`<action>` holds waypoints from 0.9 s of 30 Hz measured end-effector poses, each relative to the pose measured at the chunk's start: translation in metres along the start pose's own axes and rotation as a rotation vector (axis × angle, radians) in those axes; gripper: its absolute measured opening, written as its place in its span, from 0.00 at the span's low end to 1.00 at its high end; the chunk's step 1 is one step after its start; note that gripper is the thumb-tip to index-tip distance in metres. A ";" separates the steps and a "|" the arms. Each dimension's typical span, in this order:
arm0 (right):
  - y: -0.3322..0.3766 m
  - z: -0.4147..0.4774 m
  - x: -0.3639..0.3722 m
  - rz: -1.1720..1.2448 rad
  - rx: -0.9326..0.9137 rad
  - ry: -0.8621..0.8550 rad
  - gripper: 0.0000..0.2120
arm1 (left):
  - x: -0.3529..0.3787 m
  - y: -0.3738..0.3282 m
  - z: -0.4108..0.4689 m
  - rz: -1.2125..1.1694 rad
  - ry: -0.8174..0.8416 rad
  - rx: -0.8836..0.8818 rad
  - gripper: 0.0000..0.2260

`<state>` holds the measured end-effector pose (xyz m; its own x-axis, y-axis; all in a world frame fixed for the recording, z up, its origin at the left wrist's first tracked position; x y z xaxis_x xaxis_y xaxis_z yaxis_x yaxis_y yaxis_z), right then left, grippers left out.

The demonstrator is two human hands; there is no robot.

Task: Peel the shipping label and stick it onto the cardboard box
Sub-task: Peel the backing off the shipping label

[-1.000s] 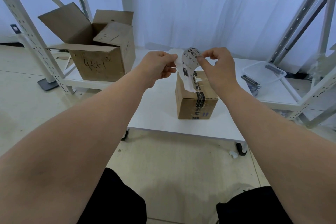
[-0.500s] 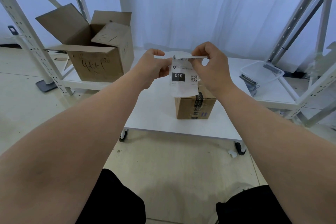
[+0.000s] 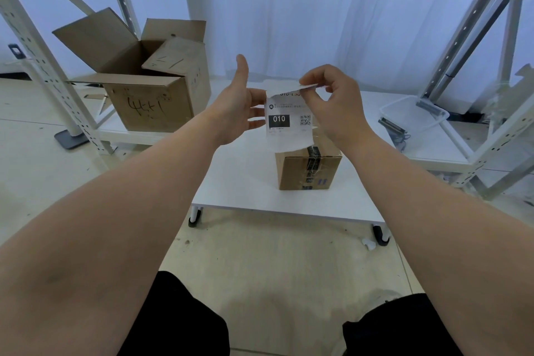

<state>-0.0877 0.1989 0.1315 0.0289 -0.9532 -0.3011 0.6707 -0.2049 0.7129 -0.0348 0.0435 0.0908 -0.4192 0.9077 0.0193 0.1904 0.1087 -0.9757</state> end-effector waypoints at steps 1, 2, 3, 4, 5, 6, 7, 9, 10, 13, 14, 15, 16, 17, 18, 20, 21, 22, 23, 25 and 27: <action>-0.001 0.000 0.000 -0.004 0.009 0.010 0.07 | -0.002 -0.001 0.000 0.001 -0.038 0.016 0.43; -0.003 -0.001 0.000 -0.012 0.016 0.017 0.07 | -0.004 -0.002 0.000 -0.004 -0.080 0.034 0.42; -0.005 -0.001 0.000 -0.016 0.028 0.021 0.08 | -0.006 -0.004 0.000 -0.007 -0.119 0.056 0.40; -0.007 -0.001 0.000 -0.017 0.051 0.026 0.08 | -0.007 -0.006 0.000 -0.008 -0.149 0.081 0.39; -0.008 -0.001 0.000 -0.017 0.080 0.035 0.08 | -0.008 -0.008 -0.001 -0.012 -0.168 0.107 0.38; -0.010 -0.001 0.000 -0.018 0.105 0.052 0.07 | -0.008 -0.010 -0.002 -0.025 -0.178 0.129 0.38; -0.010 -0.002 0.001 -0.003 0.125 0.082 0.06 | -0.008 -0.011 -0.003 -0.046 -0.180 0.142 0.38; -0.009 -0.003 0.004 0.083 0.162 0.144 0.05 | -0.008 -0.013 -0.005 -0.086 -0.174 0.158 0.37; -0.008 -0.004 0.005 0.126 0.182 0.162 0.05 | -0.007 -0.014 -0.006 -0.101 -0.172 0.164 0.37; -0.010 -0.007 0.008 0.186 0.255 0.206 0.07 | -0.008 -0.016 -0.007 -0.154 -0.188 0.180 0.37; -0.011 -0.008 0.010 0.195 0.284 0.237 0.09 | -0.010 -0.017 -0.007 -0.172 -0.197 0.188 0.37; -0.012 -0.010 0.011 0.205 0.315 0.268 0.10 | -0.011 -0.017 -0.007 -0.185 -0.204 0.196 0.37; -0.014 -0.012 0.012 0.220 0.353 0.287 0.11 | -0.013 -0.017 -0.006 -0.192 -0.210 0.202 0.37; -0.016 -0.013 0.012 0.245 0.397 0.288 0.12 | -0.015 -0.017 -0.005 -0.194 -0.217 0.206 0.36; -0.017 -0.013 0.012 0.282 0.444 0.272 0.12 | -0.016 -0.016 -0.003 -0.194 -0.224 0.205 0.36; -0.018 -0.012 0.010 0.372 0.521 0.219 0.08 | -0.018 -0.014 -0.001 -0.193 -0.231 0.198 0.34; -0.019 -0.011 0.010 0.399 0.539 0.196 0.06 | -0.018 -0.014 -0.001 -0.191 -0.229 0.200 0.31; -0.020 -0.010 0.009 0.408 0.546 0.179 0.04 | -0.018 -0.014 -0.001 -0.182 -0.224 0.207 0.27; -0.021 -0.009 0.008 0.408 0.547 0.169 0.03 | -0.017 -0.014 -0.002 -0.168 -0.218 0.215 0.22; -0.022 -0.009 0.008 0.410 0.546 0.160 0.03 | -0.015 -0.015 -0.003 -0.160 -0.210 0.222 0.15; -0.022 -0.010 0.009 0.419 0.551 0.152 0.05 | -0.012 -0.016 -0.005 -0.194 -0.203 0.212 0.16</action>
<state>-0.0953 0.1969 0.1066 0.3324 -0.9431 0.0120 0.1089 0.0510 0.9927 -0.0286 0.0331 0.1073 -0.6013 0.7771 0.1860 -0.0901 0.1654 -0.9821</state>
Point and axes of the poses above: each hand's wrist, its own z-axis towards the middle knuckle, its own x-axis out of the palm, y = z × x, the point moved 5 cm from there along z, towards the middle knuckle, and after that the axes turned 11 degrees about -y, right-handed, at the moved point
